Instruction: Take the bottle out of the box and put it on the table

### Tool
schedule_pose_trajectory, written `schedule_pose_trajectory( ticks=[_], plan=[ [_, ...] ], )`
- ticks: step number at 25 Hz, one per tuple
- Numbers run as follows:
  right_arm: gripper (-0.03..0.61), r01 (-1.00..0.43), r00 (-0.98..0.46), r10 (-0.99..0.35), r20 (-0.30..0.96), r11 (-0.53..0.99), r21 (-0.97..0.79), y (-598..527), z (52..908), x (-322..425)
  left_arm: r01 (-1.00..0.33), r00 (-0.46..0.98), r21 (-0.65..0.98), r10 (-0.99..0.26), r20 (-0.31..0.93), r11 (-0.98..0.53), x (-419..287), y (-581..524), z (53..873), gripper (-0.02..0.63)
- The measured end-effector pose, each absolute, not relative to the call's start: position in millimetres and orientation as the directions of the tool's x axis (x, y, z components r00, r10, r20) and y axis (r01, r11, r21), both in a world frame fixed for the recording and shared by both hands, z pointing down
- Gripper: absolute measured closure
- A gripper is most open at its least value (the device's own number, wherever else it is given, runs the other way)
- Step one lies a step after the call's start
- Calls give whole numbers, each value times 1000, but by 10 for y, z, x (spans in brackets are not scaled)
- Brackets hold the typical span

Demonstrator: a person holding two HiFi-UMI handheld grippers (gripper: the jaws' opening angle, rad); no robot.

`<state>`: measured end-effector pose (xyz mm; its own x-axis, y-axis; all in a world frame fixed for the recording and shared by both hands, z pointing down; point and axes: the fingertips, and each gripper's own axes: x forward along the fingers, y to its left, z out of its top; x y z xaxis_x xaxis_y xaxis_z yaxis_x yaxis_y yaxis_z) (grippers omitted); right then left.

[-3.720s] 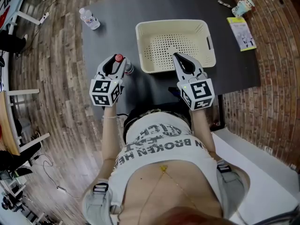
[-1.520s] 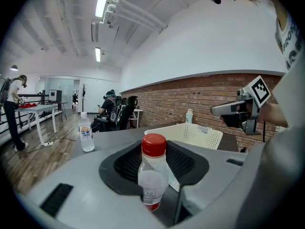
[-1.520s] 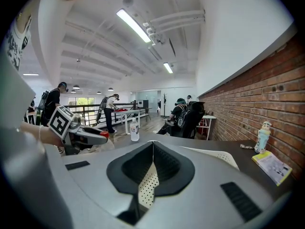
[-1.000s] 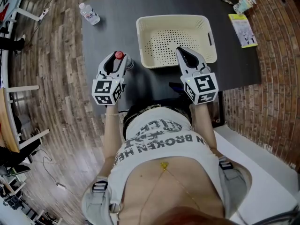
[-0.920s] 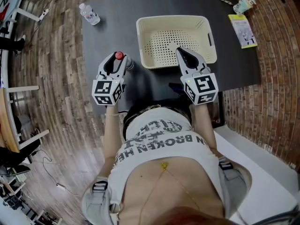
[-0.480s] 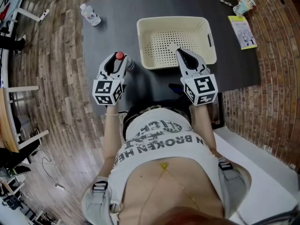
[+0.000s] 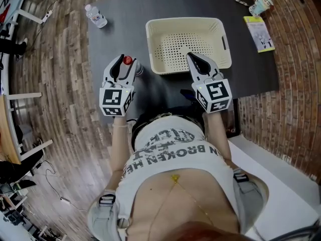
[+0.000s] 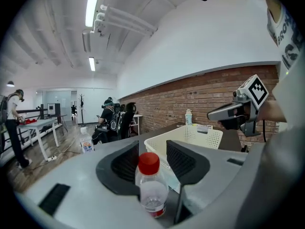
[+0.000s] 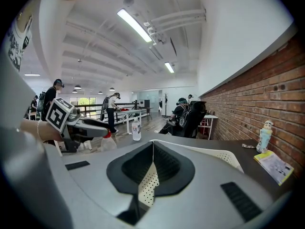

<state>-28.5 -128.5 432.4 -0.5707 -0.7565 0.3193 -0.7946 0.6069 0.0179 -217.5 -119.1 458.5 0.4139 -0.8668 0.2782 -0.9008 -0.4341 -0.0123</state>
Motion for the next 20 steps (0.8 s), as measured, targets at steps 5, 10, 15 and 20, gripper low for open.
schedule_pose_trajectory(
  ticks=[5, 10, 15, 20],
  plan=[
    [569, -784, -594, -750, 291, 621, 0, -1270, 4283, -276, -880, 431, -98, -868, 247, -465, -2036, -1163, 4298, 451],
    [569, -778, -603, -747, 280, 628, -1, -1249, 4275, -277, -840, 524, -34, -825, 210, -542, -1716, -1119, 4194, 482],
    [569, -760, -629, -731, 266, 650, -13, -1215, 4255, -351, -798, 598, 46, -781, 181, -601, -1412, -1071, 4192, 606],
    [569, -742, -652, -715, 251, 670, -20, -1187, 4232, -424, -776, 630, 102, -756, 174, -623, -1238, -1053, 4197, 606]
  ],
)
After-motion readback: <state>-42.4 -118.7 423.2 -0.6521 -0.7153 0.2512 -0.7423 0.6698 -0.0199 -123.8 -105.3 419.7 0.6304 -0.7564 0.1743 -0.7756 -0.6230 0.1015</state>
